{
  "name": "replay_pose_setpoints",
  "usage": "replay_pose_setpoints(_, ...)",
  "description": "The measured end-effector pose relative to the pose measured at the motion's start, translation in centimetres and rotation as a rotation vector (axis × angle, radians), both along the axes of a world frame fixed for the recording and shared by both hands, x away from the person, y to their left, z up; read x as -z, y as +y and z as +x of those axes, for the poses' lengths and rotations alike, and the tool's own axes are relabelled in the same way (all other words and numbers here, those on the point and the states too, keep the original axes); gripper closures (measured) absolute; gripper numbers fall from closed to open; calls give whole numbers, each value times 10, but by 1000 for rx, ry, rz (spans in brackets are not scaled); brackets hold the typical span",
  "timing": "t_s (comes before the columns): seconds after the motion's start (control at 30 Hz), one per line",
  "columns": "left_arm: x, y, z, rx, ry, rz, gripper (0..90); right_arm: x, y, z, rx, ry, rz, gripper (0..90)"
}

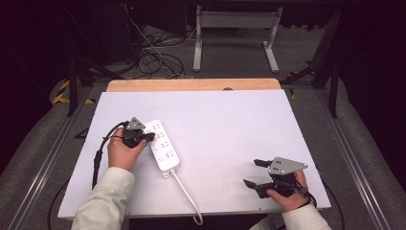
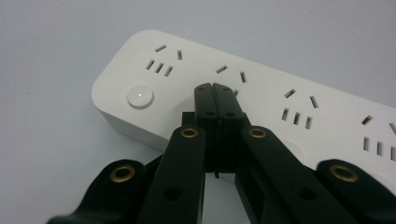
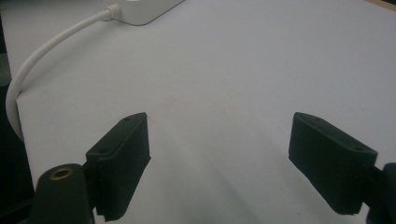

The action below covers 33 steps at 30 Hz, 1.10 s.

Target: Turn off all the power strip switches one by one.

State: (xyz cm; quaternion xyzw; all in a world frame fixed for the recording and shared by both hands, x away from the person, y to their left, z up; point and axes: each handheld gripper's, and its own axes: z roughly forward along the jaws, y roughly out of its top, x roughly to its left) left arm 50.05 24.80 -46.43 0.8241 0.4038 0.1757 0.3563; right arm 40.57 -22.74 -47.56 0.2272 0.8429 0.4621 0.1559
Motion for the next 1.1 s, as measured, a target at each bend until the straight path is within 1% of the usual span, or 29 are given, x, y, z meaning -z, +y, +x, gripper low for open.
replay_pose_setpoints(0.1, 0, 2, 2, -2, 17, -22, 900, 0, 0, 0, 1, 0, 1, 210)
replay_pose_setpoints(0.17, 0, 1, 1, 4, 4, -2, 900, 0, 0, 0, 0, -1, 0, 210)
replay_pose_setpoints(0.2, -1, -1, 1, 9, -9, 16, 900, 0, 0, 0, 0, -2, 1, 211)
replay_pose_setpoints(0.23, -2, -2, 0, 7, -38, 11, 900, 0, 0, 0, 0, -1, 2, 211)
replay_pose_setpoints(0.27, -4, -2, 0, -23, -43, 39, 900, 0, 0, 0, 2, -1, 2, 211)
replay_pose_setpoints(0.3, -6, 0, 0, -38, -57, 13, 900, 0, 0, 1, 1, -1, 2, 211)
replay_pose_setpoints(0.33, -9, 0, -1, -37, -68, -17, 900, 0, 0, 1, 1, -1, 2, 211)
replay_pose_setpoints(0.37, -13, 1, -1, -37, -86, -30, 900, 1, 0, 1, 2, 1, 2, 210)
replay_pose_setpoints(0.4, -17, 0, -1, -27, -87, -30, 900, 1, 0, 1, 2, 1, 2, 210)
replay_pose_setpoints(0.47, -22, -2, -2, -13, -94, -16, 900, 1, 1, 2, 0, 4, -1, 210)
replay_pose_setpoints(0.53, -25, -4, -3, -6, -107, -18, 900, 1, 1, 2, 1, 4, -1, 210)
replay_pose_setpoints(0.63, -29, -6, -5, 8, -116, -30, 900, 1, 0, 2, 4, 6, -3, 210)
replay_pose_setpoints(0.77, -33, -6, -5, 9, -118, -31, 900, 1, 0, 1, 3, 3, 1, 210)
replay_pose_setpoints(0.87, -35, -5, -4, 9, -130, -17, 900, 1, 0, 1, 4, 3, 1, 209)
replay_pose_setpoints(0.9, -35, -4, -3, 11, -122, -22, 900, 1, 0, 1, 4, 3, 3, 209)
replay_pose_setpoints(0.97, -35, -3, -1, 3, -125, -17, 900, 1, 0, 2, 3, 4, 2, 209)
replay_pose_setpoints(1.0, -35, -1, 0, 3, -127, -4, 900, 1, 0, 2, 3, 4, 2, 209)
replay_pose_setpoints(1.1, -32, 3, 6, -14, -122, 8, 900, 1, 0, 2, 3, 5, 2, 209)
